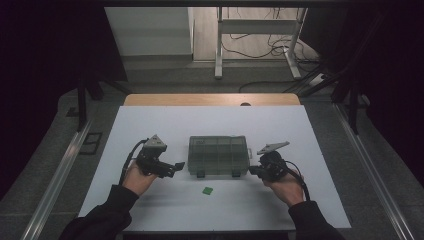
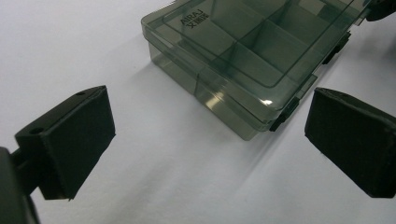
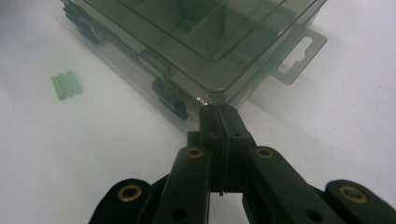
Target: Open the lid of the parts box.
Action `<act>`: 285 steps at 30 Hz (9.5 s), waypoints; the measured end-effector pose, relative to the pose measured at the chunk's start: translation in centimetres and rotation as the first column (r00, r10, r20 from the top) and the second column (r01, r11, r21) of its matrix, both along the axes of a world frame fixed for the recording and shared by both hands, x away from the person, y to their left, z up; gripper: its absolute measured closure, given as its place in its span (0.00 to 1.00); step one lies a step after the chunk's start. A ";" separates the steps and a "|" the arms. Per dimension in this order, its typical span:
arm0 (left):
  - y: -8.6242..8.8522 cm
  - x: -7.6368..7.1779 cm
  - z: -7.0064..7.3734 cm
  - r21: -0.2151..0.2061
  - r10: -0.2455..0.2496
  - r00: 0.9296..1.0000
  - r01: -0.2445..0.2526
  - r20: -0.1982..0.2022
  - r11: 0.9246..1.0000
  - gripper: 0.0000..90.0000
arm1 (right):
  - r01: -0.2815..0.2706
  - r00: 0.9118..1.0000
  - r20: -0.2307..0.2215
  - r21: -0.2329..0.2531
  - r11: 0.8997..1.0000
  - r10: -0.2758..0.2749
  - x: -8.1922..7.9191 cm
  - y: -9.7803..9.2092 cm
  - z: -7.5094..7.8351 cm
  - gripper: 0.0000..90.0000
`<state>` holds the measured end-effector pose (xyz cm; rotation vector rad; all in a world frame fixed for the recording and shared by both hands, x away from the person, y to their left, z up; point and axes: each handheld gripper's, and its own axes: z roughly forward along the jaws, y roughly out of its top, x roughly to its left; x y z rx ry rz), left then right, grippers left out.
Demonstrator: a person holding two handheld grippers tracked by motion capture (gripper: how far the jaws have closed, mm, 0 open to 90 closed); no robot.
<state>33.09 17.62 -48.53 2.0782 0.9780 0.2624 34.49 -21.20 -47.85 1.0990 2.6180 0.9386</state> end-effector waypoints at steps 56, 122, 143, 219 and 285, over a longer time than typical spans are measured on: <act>-6.3 0.3 -0.1 0.032 -0.191 0.980 0.193 -0.058 0.981 1.00 | 0.009 0.998 0.053 0.158 0.987 -0.018 2.6 0.6 4.7 0.99; -8.4 1.1 -1.6 0.037 -0.213 0.976 0.215 -0.053 0.976 1.00 | 0.081 0.989 0.112 0.156 0.984 -0.099 10.0 2.2 3.6 0.99; -8.4 1.2 -1.6 0.027 -0.214 0.975 0.216 -0.067 0.976 1.00 | 0.115 0.986 0.104 0.162 0.980 -0.133 12.1 2.4 2.8 0.99; -3.4 -0.2 2.8 -0.012 -0.149 0.989 0.149 -0.017 0.989 0.48 | 0.029 0.985 0.168 0.104 0.994 -0.047 4.8 2.4 5.3 0.54; 7.5 -9.1 3.1 -0.010 0.101 0.989 -0.100 0.111 0.995 0.00 | 0.134 0.961 0.227 0.111 0.985 -0.156 -5.9 -4.4 4.2 0.00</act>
